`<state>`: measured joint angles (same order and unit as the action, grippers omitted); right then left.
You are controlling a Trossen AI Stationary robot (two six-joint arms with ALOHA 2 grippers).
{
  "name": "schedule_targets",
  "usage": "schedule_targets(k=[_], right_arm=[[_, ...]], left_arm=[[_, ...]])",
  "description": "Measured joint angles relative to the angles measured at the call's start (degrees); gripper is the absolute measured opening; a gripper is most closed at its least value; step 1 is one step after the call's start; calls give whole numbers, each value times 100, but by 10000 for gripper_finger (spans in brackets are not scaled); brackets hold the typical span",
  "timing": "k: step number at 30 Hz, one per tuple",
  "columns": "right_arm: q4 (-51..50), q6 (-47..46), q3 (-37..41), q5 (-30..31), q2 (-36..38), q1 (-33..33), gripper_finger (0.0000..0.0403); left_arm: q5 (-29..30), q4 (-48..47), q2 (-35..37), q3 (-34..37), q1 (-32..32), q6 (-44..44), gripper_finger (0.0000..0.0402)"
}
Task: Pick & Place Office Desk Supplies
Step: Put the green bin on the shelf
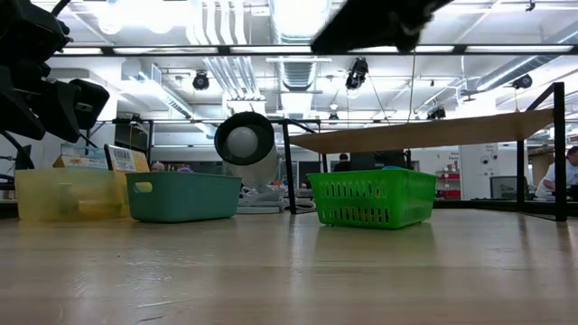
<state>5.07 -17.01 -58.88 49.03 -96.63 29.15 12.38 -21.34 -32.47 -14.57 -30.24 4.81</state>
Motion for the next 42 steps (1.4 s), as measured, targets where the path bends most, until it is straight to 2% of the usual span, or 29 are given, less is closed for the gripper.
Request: schedule_targets(k=[2, 5, 8, 12, 18, 21, 27, 33, 42], right_arm=[[-1089, -872, -261, -207, 35, 0, 8], [-2656, -2054, -722, -829, 22, -106, 13], [-3378, -2513, -1040, -1373, -13, -263, 29], [-3441, -2467, -1086, -1672, -21, -471, 64], [-3511, -2508, -990, -2690, -55, -788, 117], [-3523, -2506, -951, -2982, -125, -880, 132], [-3512, -2505, -878, -3111, -176, -990, 145], [-3381, -2503, -634, -3109, -182, -992, 143], [-2513, -2502, 68, -3107, -185, -1003, 143]], left_arm=[[0, 0, 0, 0, -1, -2, 152], [0, 0, 0, 0, 0, -2, 152], [1, 0, 0, 0, 0, -1, 152], [0, 1, 0, 0, 0, -1, 152], [0, 2, 0, 0, 0, 0, 152], [1, 1, 0, 0, 0, -2, 152], [0, 0, 0, 0, 0, -1, 152], [0, 0, 0, 0, -1, -1, 152], [0, 0, 0, 0, 0, 0, 152]])
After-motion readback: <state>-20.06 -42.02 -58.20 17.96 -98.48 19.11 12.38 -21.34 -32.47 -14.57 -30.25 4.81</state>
